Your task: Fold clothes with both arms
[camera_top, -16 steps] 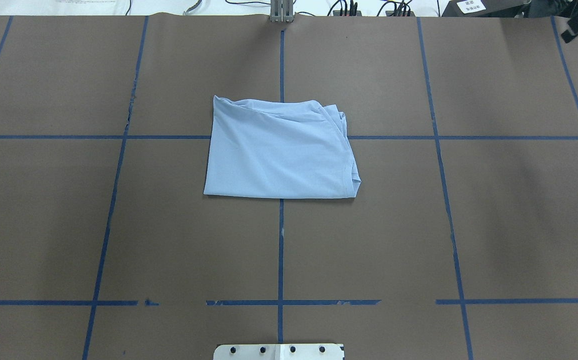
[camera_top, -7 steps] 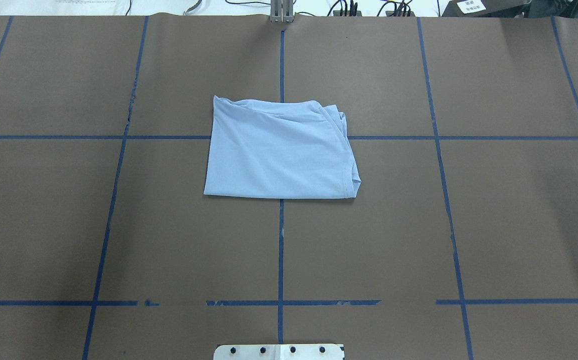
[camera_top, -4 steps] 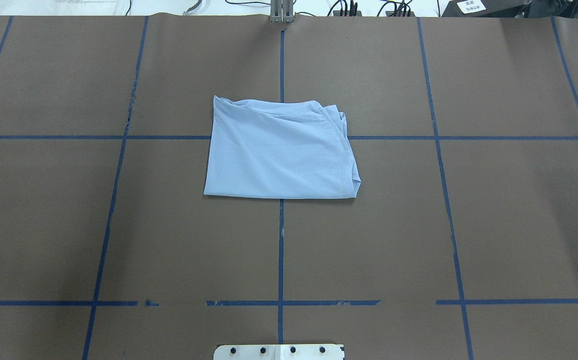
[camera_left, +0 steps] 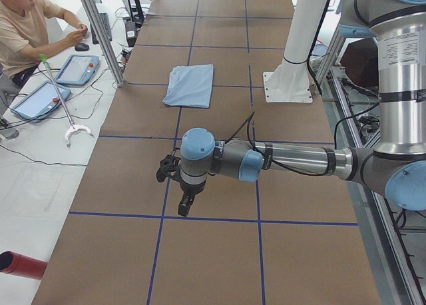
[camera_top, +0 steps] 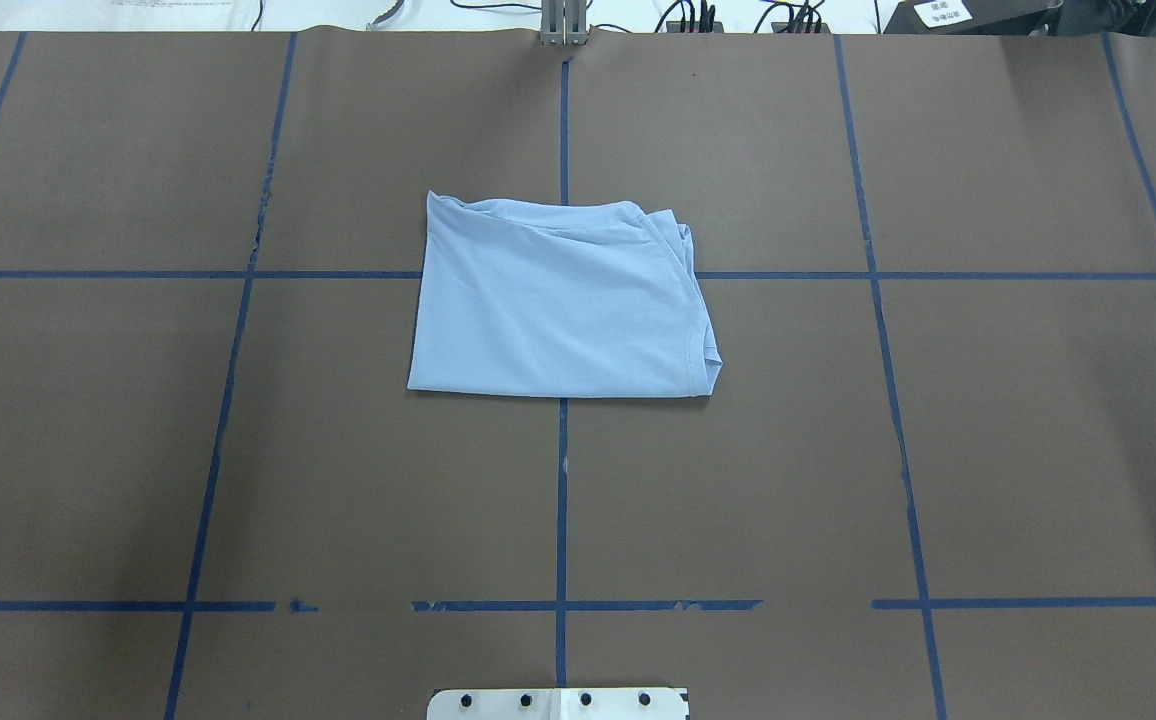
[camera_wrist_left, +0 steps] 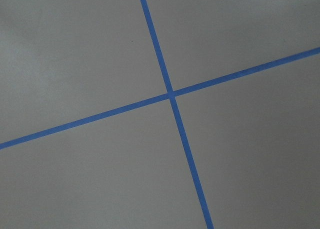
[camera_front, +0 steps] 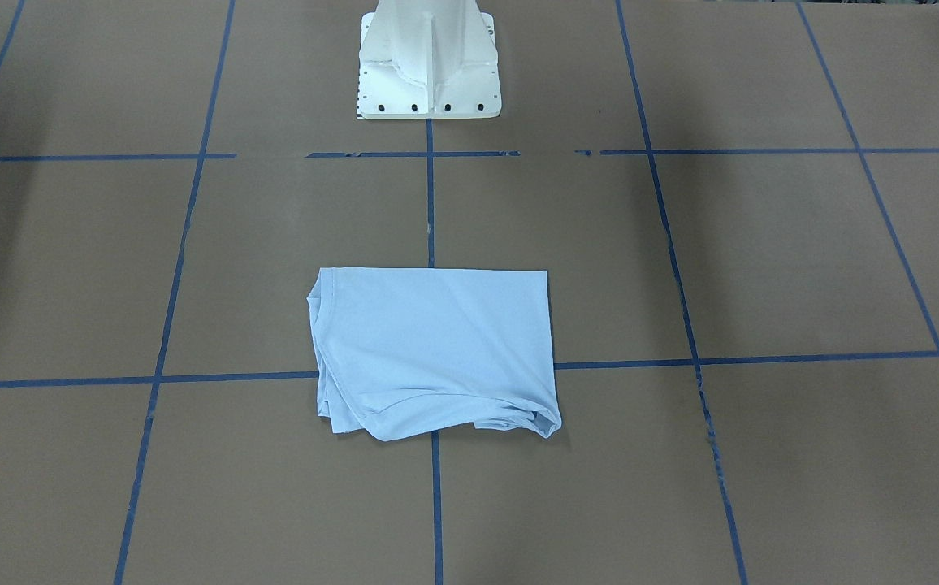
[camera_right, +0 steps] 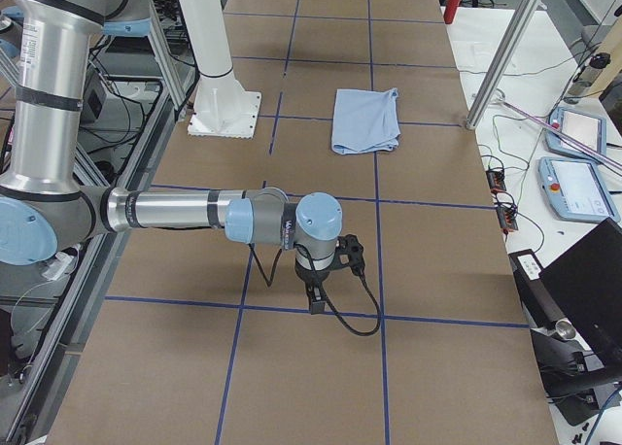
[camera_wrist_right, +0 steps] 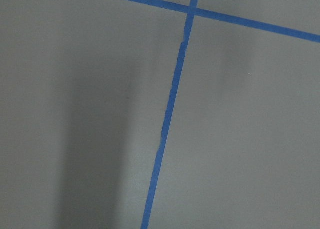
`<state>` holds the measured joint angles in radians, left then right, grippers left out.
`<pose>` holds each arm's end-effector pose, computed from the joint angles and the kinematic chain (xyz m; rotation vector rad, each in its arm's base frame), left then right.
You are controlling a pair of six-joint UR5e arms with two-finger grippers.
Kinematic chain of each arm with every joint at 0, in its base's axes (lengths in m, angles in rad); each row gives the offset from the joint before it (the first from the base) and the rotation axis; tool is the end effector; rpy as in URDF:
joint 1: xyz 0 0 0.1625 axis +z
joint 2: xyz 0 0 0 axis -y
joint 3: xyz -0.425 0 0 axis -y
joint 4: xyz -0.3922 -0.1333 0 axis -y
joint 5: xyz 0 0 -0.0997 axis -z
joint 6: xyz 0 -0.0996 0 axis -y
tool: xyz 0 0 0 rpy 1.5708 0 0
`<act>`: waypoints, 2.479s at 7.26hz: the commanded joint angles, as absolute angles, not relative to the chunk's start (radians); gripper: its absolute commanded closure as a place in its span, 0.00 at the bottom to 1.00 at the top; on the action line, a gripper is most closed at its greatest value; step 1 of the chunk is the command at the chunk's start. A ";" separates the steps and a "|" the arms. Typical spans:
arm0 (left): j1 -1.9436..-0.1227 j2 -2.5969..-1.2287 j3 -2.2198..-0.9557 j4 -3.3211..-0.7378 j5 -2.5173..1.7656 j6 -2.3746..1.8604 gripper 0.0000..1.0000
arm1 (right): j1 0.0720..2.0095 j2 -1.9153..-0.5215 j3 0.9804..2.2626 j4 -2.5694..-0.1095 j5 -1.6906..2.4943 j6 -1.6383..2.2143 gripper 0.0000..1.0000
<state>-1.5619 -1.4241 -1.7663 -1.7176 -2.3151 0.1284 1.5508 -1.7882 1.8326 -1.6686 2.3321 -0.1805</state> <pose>-0.0619 -0.4422 0.6163 0.2308 0.7306 0.2033 0.0567 -0.3971 0.6374 0.0104 -0.7637 -0.1703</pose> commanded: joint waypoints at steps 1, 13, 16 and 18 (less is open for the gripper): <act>-1.563 -1.411 -1.726 -1.720 -2.403 0.127 0.00 | 1.551 -1.792 1.835 -1.664 2.326 -0.078 0.00; -1.565 -1.424 -1.756 -1.624 -2.395 0.132 0.00 | 1.551 -1.784 1.838 -1.663 2.296 -0.089 0.00; -1.565 -1.419 -1.756 -1.651 -2.395 0.133 0.00 | 1.552 -1.784 1.841 -1.647 2.296 -0.087 0.00; -1.565 -1.413 -1.756 -1.651 -2.395 0.133 0.00 | 1.552 -1.783 1.848 -1.647 2.296 -0.084 0.00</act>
<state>-1.5647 -1.4166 -1.7564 -1.6499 -2.3945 0.1328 1.5515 -1.7836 1.8441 -1.6480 2.2963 -0.0855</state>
